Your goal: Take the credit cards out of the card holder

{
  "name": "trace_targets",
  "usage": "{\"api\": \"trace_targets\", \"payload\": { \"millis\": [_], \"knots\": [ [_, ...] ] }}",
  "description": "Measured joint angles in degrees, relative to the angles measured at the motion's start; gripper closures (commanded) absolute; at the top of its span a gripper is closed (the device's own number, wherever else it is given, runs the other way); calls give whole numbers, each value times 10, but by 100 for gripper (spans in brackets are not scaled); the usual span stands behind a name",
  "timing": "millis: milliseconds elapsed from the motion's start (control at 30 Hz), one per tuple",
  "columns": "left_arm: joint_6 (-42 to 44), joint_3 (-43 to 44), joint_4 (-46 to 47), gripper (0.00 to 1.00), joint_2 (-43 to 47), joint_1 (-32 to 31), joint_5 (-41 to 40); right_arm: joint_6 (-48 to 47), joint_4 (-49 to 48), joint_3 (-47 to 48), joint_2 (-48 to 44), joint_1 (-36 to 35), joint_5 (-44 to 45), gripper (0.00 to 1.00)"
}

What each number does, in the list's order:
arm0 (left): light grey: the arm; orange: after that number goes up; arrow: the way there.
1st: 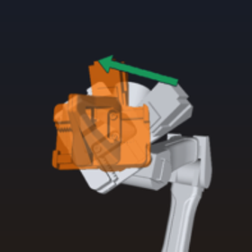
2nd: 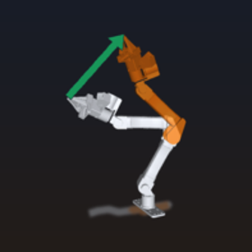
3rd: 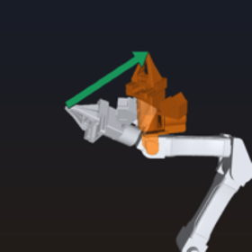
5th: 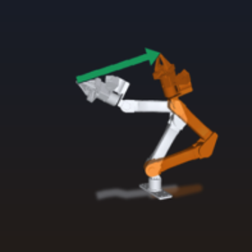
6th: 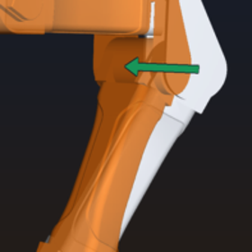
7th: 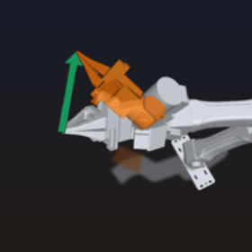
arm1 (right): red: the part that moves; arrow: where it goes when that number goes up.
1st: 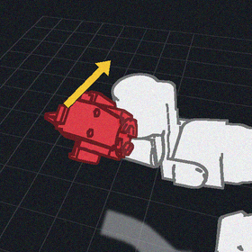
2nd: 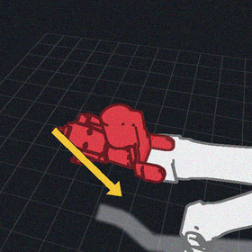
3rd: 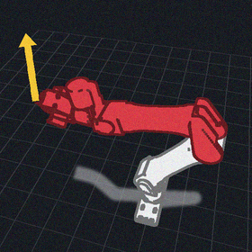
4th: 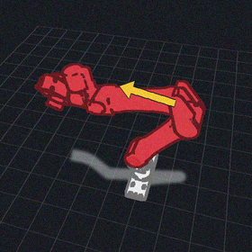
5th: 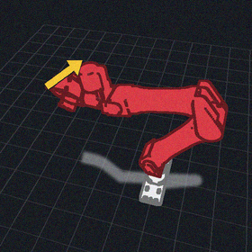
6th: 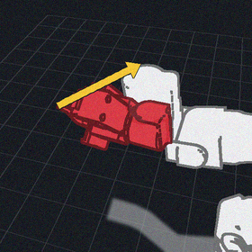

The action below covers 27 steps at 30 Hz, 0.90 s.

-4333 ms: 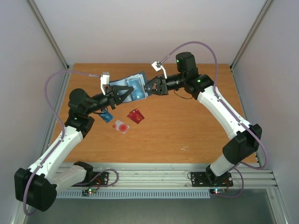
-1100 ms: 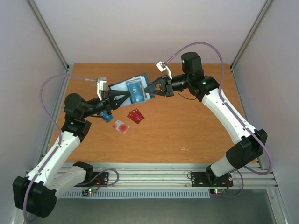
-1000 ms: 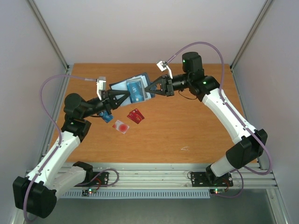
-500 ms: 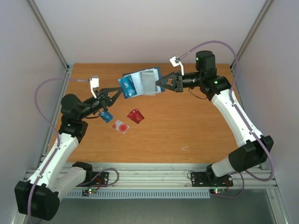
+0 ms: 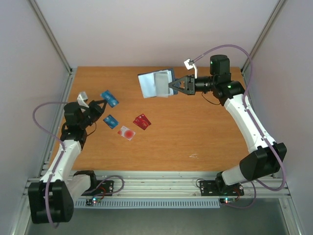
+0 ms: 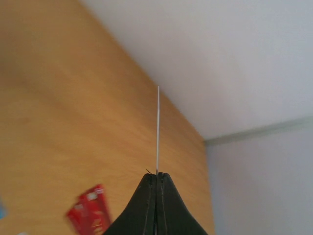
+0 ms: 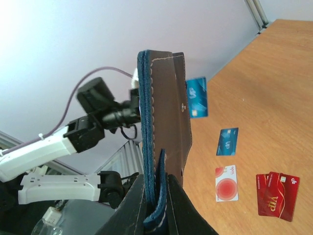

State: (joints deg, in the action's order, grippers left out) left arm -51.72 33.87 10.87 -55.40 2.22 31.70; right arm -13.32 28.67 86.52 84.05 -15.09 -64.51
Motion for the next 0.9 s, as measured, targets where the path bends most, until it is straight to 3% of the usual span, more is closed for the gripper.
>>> {"api": "trace_targets", "payload": {
  "millis": [267,900],
  "knots": [
    [-28,-76,-82,100,-83,51,-76,1,-8,0,15,0,-7,99],
    [3,-54,-68,100,-243,52,-83,-4,14,44,115,0,-27,99]
  ]
}}
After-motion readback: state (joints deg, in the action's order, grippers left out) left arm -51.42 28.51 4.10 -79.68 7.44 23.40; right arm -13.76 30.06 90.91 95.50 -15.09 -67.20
